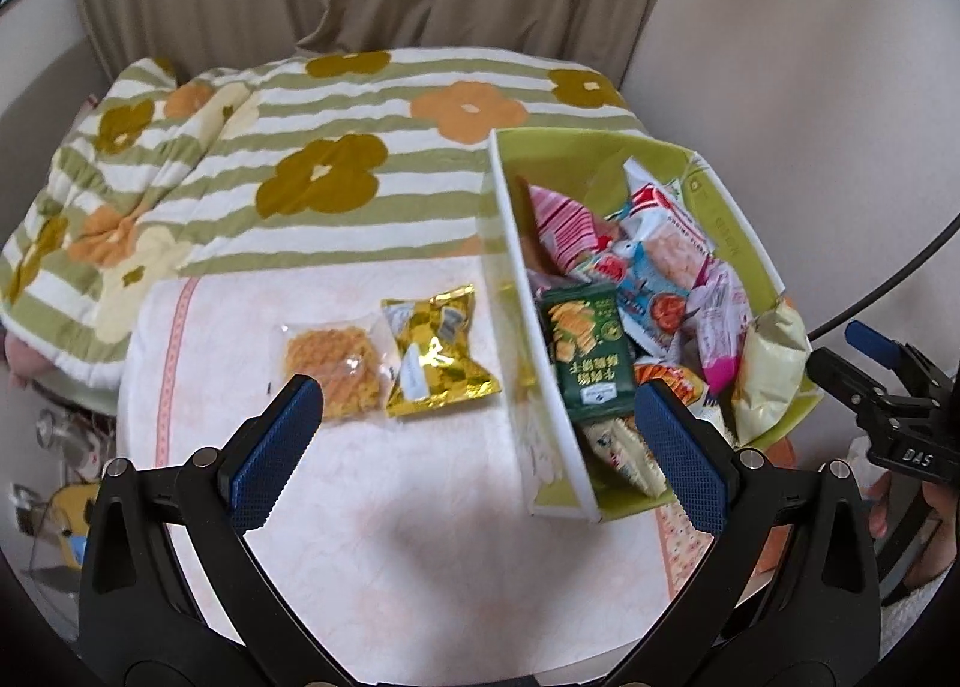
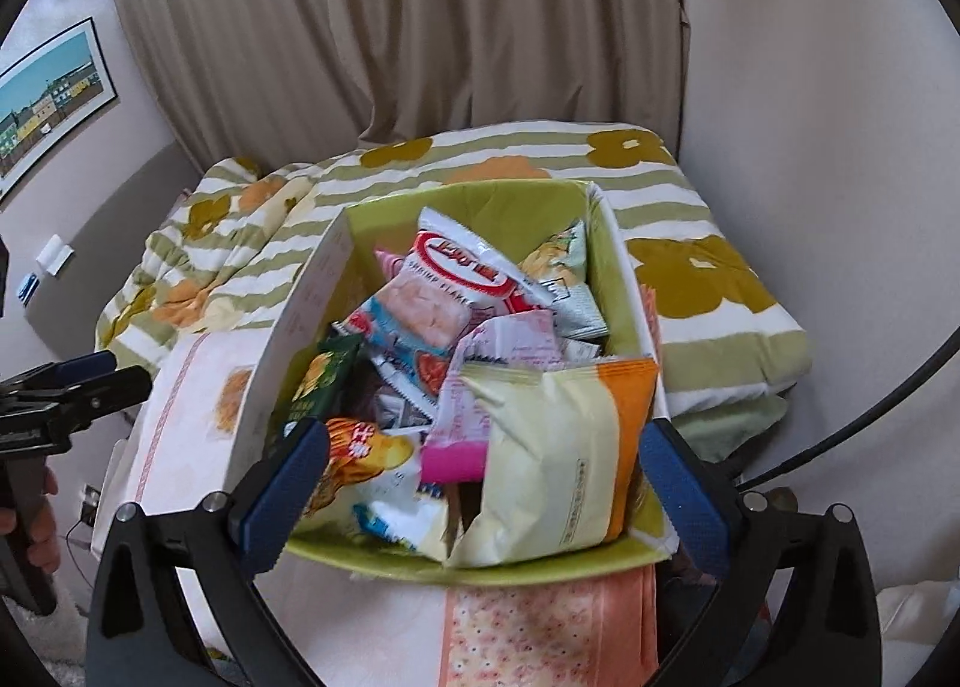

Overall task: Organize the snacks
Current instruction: 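Move both tools to the waffle pack and gold bag on the sheet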

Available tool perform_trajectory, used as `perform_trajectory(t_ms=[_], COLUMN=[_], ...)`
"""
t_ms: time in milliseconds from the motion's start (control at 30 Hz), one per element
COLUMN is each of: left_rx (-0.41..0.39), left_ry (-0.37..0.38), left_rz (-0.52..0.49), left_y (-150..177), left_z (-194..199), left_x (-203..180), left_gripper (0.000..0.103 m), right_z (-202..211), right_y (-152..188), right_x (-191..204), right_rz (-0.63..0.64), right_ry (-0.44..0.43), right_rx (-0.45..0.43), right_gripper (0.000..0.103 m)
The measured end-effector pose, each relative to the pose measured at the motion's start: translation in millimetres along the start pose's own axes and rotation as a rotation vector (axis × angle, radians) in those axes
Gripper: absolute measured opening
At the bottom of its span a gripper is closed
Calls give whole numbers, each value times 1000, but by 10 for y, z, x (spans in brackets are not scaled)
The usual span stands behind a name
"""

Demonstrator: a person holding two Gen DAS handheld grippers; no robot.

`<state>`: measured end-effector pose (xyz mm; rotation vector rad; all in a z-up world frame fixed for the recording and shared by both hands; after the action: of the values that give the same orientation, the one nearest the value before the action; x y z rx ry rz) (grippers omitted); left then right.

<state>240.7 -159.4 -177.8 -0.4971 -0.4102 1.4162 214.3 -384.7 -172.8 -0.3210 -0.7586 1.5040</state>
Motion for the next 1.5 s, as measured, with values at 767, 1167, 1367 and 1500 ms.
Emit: perform_trajectory(t_ms=[767, 1167, 1367, 1500], left_rx=[59, 91, 142, 174], left_ry=[-40, 101, 264, 385], left_rz=[83, -380, -679, -832], left_y=[148, -150, -63, 21], left_z=[-134, -668, -1081, -1346], left_x=[1280, 1492, 1339, 1141], left_gripper=[103, 103, 103, 103], right_z=[-441, -972, -1191, -1351], right_y=[-120, -223, -158, -13], right_x=[1256, 1967, 2136, 2185], right_rz=[133, 80, 84, 88], right_ry=[-70, 25, 75, 107], right_rx=[-11, 2, 20, 56], right_gripper=[103, 103, 102, 102])
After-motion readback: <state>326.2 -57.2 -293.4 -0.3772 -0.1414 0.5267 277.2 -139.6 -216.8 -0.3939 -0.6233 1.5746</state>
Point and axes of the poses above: each gripper's, at about its wrist camera, not at the fingertips, and z roughly against the way its jaws point, x to its left, y to its underside, the point moved 8 cm from there along -z, roughly the way its jaws point, and after that the axes turned 7 degrees about -y, right-handed, at the moved point
